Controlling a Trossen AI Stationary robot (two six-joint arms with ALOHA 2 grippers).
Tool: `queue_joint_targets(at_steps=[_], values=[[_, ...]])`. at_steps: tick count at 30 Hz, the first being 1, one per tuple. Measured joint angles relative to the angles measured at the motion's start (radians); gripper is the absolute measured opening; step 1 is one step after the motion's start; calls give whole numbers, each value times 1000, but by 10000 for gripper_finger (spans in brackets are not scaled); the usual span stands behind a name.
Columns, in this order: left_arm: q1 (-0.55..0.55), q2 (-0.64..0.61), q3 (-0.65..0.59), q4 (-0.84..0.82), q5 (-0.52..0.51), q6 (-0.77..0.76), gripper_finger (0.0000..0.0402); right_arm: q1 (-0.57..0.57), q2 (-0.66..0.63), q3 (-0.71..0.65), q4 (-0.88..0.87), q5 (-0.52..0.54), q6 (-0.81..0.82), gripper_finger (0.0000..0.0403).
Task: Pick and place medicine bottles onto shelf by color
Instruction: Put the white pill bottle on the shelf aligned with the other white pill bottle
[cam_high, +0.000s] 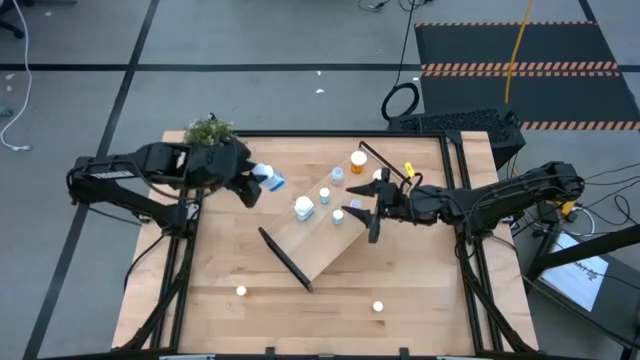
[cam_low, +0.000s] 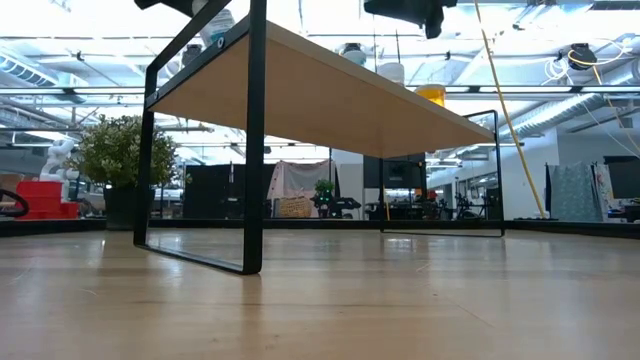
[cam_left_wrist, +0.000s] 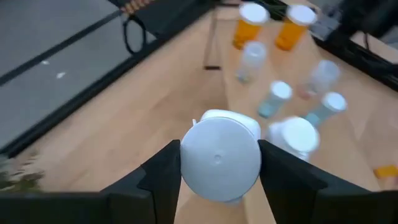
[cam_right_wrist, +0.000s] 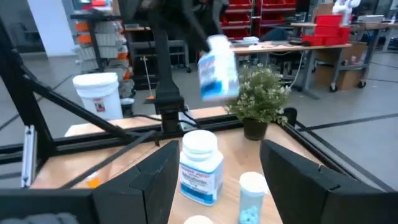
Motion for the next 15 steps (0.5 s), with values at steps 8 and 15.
queue_joint_targets(at_steps=[8,15], values=[[-150,70,-1,163,3,-22,199,0,31,3,134,-22,-26,217],[-258,138,-1,351,-5,46,198,3,111,156,-65,-43,47,217]])
